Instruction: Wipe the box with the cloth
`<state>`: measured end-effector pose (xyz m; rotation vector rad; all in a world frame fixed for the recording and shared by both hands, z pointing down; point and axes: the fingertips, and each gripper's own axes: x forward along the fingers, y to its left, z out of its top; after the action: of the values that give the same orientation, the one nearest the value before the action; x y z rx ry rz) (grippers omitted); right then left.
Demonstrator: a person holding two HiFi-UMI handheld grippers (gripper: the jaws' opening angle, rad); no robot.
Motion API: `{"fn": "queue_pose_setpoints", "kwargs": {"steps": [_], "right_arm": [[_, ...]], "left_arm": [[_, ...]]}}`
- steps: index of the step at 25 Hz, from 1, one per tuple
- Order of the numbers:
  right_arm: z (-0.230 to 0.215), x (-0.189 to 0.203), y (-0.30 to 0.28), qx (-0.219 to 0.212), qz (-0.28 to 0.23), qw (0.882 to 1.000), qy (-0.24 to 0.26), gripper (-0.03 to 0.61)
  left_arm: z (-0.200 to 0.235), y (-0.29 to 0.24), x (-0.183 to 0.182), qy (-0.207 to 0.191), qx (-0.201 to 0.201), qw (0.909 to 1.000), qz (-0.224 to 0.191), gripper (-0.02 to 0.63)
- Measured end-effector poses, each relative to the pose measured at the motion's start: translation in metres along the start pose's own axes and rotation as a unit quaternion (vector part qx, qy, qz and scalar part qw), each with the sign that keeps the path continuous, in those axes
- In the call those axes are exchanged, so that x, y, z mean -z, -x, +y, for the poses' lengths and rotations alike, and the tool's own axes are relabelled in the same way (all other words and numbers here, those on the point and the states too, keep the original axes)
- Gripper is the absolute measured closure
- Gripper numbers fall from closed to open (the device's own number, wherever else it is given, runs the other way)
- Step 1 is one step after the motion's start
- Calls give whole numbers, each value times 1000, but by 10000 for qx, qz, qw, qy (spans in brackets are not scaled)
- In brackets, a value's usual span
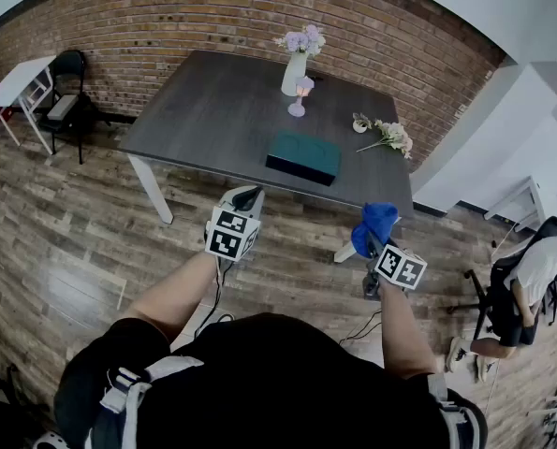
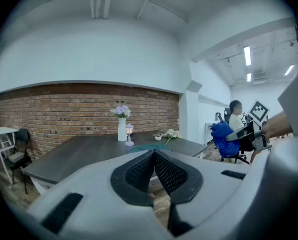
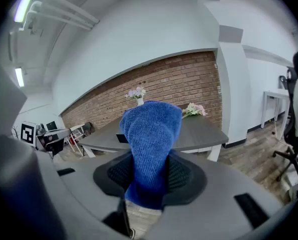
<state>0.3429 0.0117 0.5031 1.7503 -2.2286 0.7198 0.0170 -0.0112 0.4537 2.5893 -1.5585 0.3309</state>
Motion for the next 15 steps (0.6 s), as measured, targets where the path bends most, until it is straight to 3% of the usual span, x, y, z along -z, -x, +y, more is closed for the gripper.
{"fn": "queue_pose_setpoints", "kwargs": {"steps": [15], "right_arm": [[20, 36, 1, 144, 338, 9992, 125, 428]], "left_arm": [[17, 5, 28, 240, 150, 9993, 251, 604]]}}
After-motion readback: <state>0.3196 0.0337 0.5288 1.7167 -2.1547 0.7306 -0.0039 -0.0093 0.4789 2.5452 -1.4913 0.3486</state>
